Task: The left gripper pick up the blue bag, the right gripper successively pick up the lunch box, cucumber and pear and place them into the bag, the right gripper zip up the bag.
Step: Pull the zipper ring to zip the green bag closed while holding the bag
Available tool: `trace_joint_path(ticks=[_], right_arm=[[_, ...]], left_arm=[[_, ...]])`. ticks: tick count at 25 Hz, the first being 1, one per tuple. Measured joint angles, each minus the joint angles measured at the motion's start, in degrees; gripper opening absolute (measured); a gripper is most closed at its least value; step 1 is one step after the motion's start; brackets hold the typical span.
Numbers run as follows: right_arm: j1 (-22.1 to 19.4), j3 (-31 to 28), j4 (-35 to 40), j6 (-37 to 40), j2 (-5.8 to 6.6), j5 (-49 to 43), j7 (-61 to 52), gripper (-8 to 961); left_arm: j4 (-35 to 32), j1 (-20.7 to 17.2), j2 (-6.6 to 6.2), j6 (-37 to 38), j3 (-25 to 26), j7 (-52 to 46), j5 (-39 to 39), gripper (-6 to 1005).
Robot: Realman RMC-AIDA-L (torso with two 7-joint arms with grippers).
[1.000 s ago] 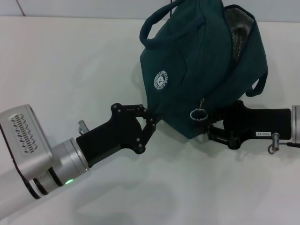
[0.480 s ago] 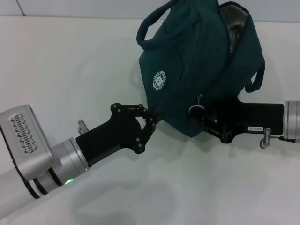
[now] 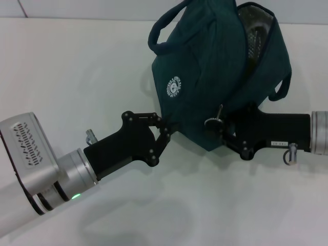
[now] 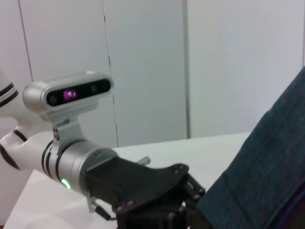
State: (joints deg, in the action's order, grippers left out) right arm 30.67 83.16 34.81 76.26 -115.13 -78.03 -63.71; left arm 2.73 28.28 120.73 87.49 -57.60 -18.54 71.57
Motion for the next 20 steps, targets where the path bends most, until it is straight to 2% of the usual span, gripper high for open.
trace_joint_path(ticks=[8,20], right_arm=[[-1.5,-8.4,-0.1,4.3,-0.4,0.7,3.5,26],[-1.6,-10.0,-0.2,5.3,-0.45,4.8,6.7,26]], left_arm=[[-0.1,0.0,-0.06,-0.8,-0.1,0.0,0.1,56],[-0.1,-0.1,-0.06,-1.0,-0.1,0.7,0.0,55]])
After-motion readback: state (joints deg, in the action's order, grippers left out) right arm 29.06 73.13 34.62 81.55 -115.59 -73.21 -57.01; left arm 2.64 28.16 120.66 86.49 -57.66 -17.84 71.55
